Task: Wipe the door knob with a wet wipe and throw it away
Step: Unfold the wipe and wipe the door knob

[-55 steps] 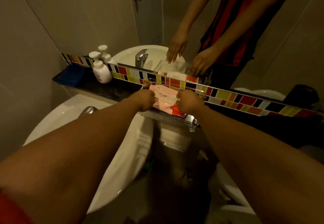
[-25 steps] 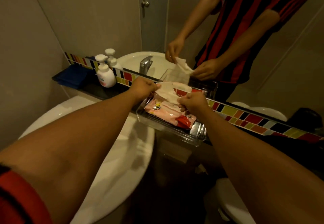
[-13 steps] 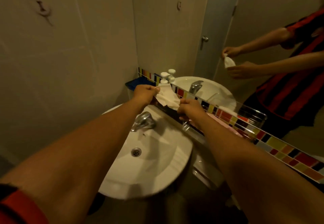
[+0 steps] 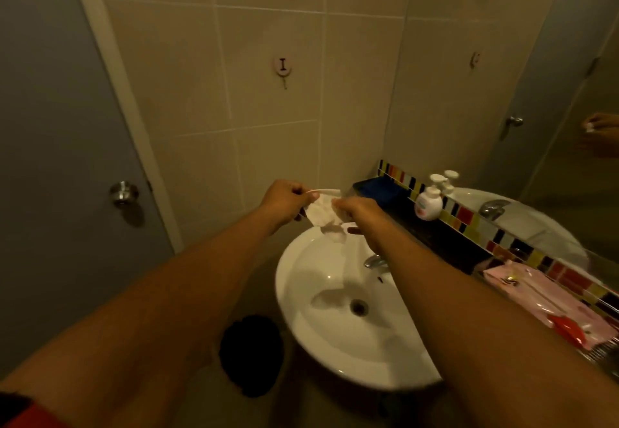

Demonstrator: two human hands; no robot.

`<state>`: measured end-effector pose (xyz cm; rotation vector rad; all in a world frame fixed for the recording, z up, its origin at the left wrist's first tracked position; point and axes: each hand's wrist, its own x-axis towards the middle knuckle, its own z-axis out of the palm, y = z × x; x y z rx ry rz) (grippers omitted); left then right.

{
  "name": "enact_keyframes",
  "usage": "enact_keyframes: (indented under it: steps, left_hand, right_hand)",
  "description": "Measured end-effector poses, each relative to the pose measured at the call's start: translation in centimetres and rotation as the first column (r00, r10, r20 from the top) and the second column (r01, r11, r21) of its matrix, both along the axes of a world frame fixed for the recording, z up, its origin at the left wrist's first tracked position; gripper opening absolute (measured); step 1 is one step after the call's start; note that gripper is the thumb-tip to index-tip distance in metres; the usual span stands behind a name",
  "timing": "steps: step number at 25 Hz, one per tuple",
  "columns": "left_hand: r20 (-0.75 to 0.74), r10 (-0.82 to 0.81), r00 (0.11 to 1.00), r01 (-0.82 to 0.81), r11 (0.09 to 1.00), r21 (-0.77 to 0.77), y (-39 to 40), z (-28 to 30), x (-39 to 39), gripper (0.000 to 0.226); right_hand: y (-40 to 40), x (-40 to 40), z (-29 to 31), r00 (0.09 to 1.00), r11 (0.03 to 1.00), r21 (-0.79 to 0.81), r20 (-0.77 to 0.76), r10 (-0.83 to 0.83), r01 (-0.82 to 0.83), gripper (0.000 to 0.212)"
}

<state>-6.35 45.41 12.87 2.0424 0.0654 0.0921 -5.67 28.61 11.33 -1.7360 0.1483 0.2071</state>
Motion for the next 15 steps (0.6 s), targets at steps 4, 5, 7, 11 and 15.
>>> enact_keyframes:
  steps: [4,5,7,11,15]
  left_hand:
    - [-0.003,-0.001,1.000,0.001,1.000,0.022,8.7,-0.3,-3.6,0.025]
    - [-0.018,-0.021,1.000,0.022,0.999,0.044,10.4,-0.4,-4.3,0.025]
    - [-0.077,-0.036,0.996,0.044,0.994,0.100,14.2,-0.8,-6.0,0.023]
    - [-0.198,-0.017,0.980,0.059,0.977,0.206,21.1,-2.8,-8.2,0.018]
    - [-0.234,0.059,0.970,-0.017,0.984,0.179,26.7,-4.5,-9.3,0.020]
  right_hand:
    - [7.6,-2.8,-0.5,0.987,0.995,-0.059,0.136,0.089,-0.082,0.017]
    - [9.0,-3.1,-0.6,0.984,0.995,-0.067,0.155,0.084,-0.074,0.017]
    - [12.3,-3.5,-0.9,0.978,0.989,-0.108,0.168,0.120,-0.103,0.018]
    - [18.4,-4.0,-1.6,0.970,0.979,-0.148,0.178,0.166,-0.141,0.015]
    - [23.3,-3.2,-2.4,0.970,0.974,-0.151,0.150,0.189,-0.167,0.017]
